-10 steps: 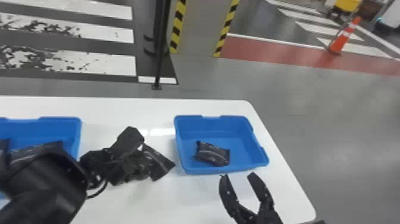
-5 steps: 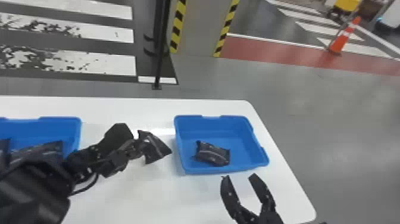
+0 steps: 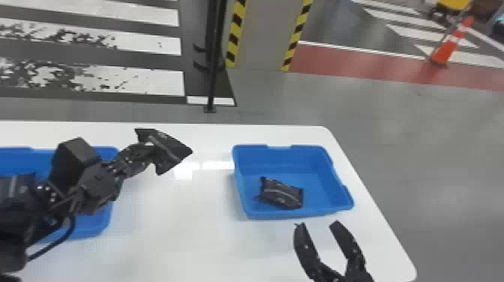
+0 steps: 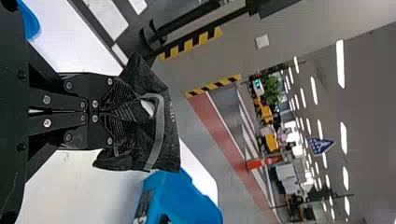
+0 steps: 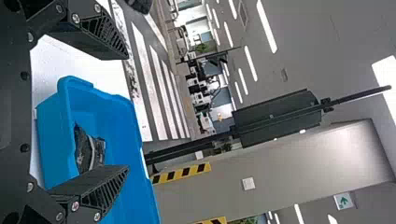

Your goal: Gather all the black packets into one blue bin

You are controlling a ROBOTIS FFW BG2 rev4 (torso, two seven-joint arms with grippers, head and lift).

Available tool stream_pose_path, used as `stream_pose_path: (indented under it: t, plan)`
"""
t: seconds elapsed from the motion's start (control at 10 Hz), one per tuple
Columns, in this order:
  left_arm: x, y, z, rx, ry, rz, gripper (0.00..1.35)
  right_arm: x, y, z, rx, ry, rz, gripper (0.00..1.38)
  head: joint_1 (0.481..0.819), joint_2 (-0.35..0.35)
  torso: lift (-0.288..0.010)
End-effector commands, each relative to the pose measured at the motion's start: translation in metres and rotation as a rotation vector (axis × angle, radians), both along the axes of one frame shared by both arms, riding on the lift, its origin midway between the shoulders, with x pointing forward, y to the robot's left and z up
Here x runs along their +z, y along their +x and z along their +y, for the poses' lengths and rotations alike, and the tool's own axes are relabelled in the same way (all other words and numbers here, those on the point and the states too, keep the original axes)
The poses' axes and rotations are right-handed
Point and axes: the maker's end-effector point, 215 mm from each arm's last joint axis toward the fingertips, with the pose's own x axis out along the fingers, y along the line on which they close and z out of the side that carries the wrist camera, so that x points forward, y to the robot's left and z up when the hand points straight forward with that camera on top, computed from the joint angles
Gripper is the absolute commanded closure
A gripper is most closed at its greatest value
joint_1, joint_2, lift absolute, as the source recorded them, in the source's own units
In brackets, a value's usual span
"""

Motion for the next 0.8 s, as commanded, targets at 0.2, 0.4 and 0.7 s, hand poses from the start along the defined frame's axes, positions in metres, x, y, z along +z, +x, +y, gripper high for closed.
stream_pose_path:
  t: [0.2, 0.4, 0.7]
  plan:
    - [0.016, -0.018, 0.123, 0.198, 0.045, -0.038, 1.22, 0.001, -0.003, -0.001, 0.002, 0.000, 0.002, 0.19, 0.695, -0.160, -0.110]
    - [0.003, -0.027, 0.177, 0.295, 0.080, -0.016, 1.17, 0.000, -0.003, 0.000, 0.003, -0.002, 0.003, 0.19, 0.695, -0.071, -0.110]
    - [0.005, -0.045, 0.265, 0.474, 0.103, -0.044, 0.08, -0.002, -0.002, 0.003, 0.012, -0.008, 0.011, 0.19, 0.695, 0.059, -0.110]
